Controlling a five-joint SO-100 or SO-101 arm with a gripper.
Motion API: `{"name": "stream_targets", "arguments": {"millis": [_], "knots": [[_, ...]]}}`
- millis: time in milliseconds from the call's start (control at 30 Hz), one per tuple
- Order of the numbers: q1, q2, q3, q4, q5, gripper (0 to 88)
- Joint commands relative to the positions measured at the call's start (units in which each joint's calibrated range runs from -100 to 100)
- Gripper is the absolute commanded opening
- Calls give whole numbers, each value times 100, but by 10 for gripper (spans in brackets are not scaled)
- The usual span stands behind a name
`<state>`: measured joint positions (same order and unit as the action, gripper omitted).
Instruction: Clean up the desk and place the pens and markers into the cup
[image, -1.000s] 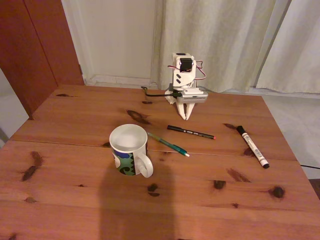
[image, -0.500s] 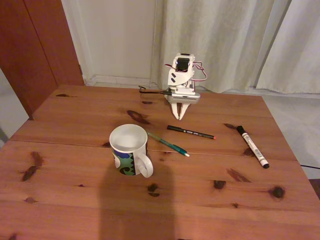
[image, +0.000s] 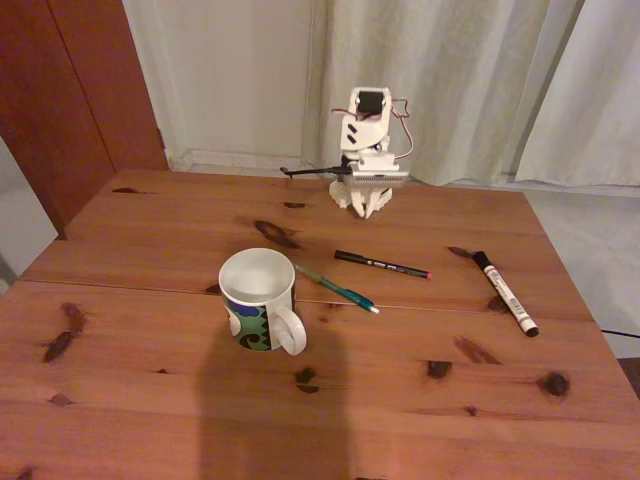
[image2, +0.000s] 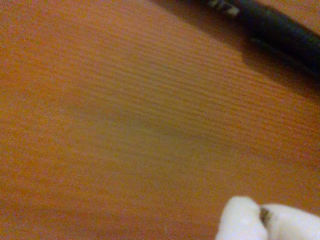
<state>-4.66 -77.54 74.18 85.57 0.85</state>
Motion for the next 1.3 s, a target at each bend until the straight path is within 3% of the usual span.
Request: {"name": "stream_targets", "arguments": {"millis": [0,167,500,733,1100,1267], "knots": [[-53,932,-1151,50,-2,7],[-254,2223,-2179,-28,-185,7],[-1541,4432,-3838,-656,-1667,6],[-2337,5532,-4695,-819,-2212,6],[-3230,6559,-5660,-828,-2448,6],[-3382,7005,-5633,-1352,-2458,6]]}}
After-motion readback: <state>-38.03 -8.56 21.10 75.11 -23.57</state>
